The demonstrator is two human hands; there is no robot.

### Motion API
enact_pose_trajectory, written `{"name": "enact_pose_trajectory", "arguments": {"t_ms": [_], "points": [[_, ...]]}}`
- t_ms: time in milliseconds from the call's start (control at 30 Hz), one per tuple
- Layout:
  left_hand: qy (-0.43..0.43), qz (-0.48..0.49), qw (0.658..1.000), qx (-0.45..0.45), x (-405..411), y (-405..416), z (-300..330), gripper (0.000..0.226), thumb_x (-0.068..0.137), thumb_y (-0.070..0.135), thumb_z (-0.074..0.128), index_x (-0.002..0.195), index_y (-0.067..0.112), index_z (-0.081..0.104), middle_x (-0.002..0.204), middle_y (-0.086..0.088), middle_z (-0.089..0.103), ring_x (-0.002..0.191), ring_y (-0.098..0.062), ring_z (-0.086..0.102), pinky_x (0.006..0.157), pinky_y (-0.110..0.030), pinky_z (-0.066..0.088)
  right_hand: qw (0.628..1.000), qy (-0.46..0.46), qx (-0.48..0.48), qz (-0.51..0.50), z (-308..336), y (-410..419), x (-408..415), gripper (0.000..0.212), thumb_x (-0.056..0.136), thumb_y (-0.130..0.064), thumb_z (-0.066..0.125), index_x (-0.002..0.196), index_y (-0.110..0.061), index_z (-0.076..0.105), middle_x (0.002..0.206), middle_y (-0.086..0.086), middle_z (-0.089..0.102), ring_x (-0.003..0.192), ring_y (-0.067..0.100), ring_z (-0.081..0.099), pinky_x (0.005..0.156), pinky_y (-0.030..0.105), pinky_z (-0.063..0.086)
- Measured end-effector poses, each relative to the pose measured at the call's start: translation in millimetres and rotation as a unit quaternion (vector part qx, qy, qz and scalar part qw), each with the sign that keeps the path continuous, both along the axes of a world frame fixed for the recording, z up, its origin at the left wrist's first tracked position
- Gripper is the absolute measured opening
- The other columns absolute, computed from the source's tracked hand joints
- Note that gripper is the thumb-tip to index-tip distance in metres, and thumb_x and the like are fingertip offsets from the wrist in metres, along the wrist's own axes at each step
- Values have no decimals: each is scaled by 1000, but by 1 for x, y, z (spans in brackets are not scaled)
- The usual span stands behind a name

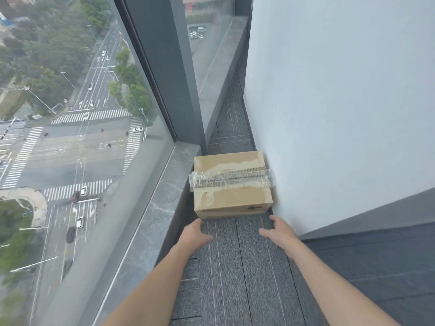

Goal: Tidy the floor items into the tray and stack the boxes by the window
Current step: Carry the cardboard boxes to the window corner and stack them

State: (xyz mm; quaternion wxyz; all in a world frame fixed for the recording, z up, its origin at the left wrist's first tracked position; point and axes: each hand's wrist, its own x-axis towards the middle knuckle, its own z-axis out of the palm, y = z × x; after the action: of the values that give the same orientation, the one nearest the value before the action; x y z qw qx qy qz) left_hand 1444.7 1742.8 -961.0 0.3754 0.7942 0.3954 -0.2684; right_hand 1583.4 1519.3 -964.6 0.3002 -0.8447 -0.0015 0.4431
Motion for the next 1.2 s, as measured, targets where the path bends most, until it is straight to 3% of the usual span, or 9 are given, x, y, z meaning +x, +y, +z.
{"name": "enact_pose_trajectory", "arguments": {"t_ms": [133, 267, 467, 667, 800, 1033, 1200], "points": [[20, -69, 997, 21, -3, -27, 93, 60, 87, 28, 67, 141, 15, 43, 132, -6, 56, 88, -14, 55, 74, -27, 47, 997, -21, -16, 79, 103, -10, -15, 72, 90, -26, 66, 153, -18, 30, 154, 4, 39, 131, 24, 50, 100, 34, 43], [37, -143, 987, 56, -9, -59, 208, 48, 86, 27, 63, 130, 14, 49, 106, 1, 56, 93, -20, 65, 80, -37, 56, 992, -31, -27, 121, 222, -32, -32, 61, 92, -16, 59, 149, -18, 39, 150, 5, 43, 125, 24, 55, 94, 32, 46], [41, -279, 956, 78, -23, -125, 391, 42, 86, 27, 65, 123, 14, 50, 115, -4, 62, 99, -21, 61, 81, -38, 56, 989, -39, -26, 137, 415, -90, -66, 62, 88, -22, 64, 147, -18, 43, 147, 5, 48, 131, 22, 48, 104, 33, 42], [-1, -390, 915, 105, -31, -199, 532, 47, 83, 26, 71, 124, 12, 55, 117, -6, 62, 108, -25, 60, 87, -37, 53, 995, -72, -20, 62, 562, -178, -124, 62, 86, -25, 67, 145, -20, 46, 148, 3, 48, 131, 19, 49, 105, 32, 42], [-49, -453, 884, 108, -39, -273, 578, 53, 82, 27, 68, 131, 16, 53, 125, -7, 62, 111, -25, 60, 88, -35, 51, 992, -117, -39, -10, 623, -253, -176, 62, 87, -30, 65, 146, -24, 44, 149, 0, 45, 130, 19, 50, 102, 30, 42], [-105, -624, 769, 94, -89, -441, 610, 56, 81, 33, 71, 132, 17, 53, 129, -8, 60, 118, -25, 57, 94, -34, 49, 964, -171, -146, -139, 677, -411, -314, 60, 89, -31, 62, 145, -24, 43, 151, -2, 42, 136, 20, 42, 106, 34, 40], [-109, -717, 685, 68, -168, -578, 626, 59, 85, 33, 68, 138, 19, 47, 136, -6, 56, 122, -26, 55, 98, -35, 47, 937, -135, -205, -249, 686, -523, -456, 54, 88, -32, 64, 138, -18, 50, 141, 5, 50, 127, 24, 48, 101, 37, 44]]}}
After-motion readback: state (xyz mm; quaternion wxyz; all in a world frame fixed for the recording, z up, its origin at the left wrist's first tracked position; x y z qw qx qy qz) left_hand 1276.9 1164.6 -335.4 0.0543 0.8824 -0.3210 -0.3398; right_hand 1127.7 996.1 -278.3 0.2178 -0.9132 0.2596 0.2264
